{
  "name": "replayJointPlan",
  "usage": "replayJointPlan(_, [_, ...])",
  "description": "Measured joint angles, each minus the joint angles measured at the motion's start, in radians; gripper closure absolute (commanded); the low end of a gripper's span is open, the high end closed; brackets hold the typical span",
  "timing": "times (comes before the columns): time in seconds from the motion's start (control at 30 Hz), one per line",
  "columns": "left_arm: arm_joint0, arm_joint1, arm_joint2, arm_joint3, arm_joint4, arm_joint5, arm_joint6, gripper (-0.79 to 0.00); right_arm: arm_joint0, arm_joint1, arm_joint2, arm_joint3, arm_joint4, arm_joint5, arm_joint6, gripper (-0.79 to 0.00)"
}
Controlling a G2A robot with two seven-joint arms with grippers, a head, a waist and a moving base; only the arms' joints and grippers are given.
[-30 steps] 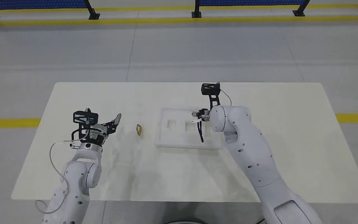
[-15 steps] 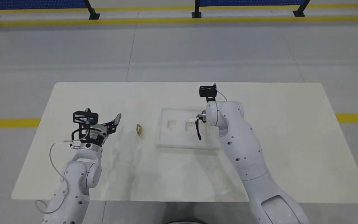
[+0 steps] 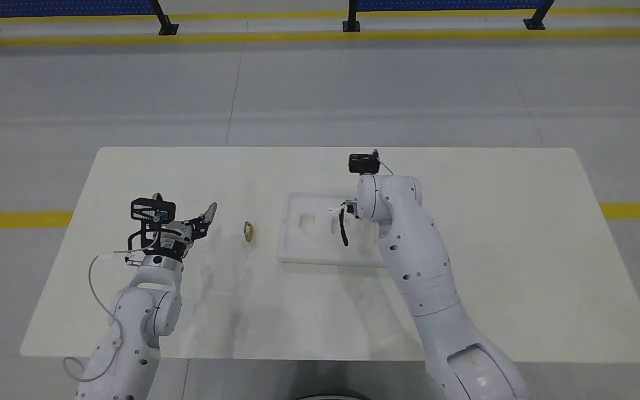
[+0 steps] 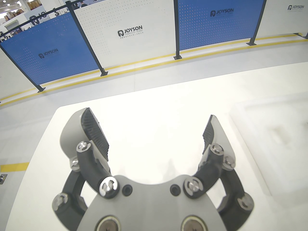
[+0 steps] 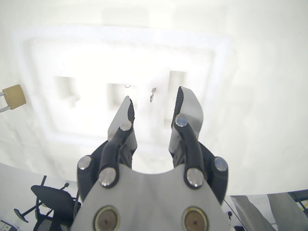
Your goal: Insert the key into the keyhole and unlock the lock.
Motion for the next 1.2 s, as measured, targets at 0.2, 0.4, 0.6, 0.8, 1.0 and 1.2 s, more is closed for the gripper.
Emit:
replayJointPlan(0.2, [0.0,0.0,0.0,0.0,0.0,0.0,0.0,-0.785,0.015,-0.026,0.018,0.053,-0.021,0.006,-0.007,-0.308])
replayJointPlan(0.4, [0.0,0.0,0.0,0.0,0.0,0.0,0.0,-0.785,0.031,-0.045,0.033,0.105,-0.033,0.017,-0.017,-0.28])
replayJointPlan(0.6, [0.0,0.0,0.0,0.0,0.0,0.0,0.0,-0.785,0.045,-0.056,0.042,0.144,-0.04,0.024,-0.025,-0.246])
replayJointPlan(0.8, [0.0,0.0,0.0,0.0,0.0,0.0,0.0,-0.785,0.061,-0.064,0.048,0.187,-0.046,0.033,-0.033,-0.203])
replayJointPlan(1.0, [0.0,0.0,0.0,0.0,0.0,0.0,0.0,-0.785,0.072,-0.069,0.049,0.207,-0.052,0.034,-0.034,-0.145])
replayJointPlan(1.2, [0.0,0.0,0.0,0.0,0.0,0.0,0.0,-0.785,0.079,-0.074,0.053,0.214,-0.061,0.036,-0.036,-0.123])
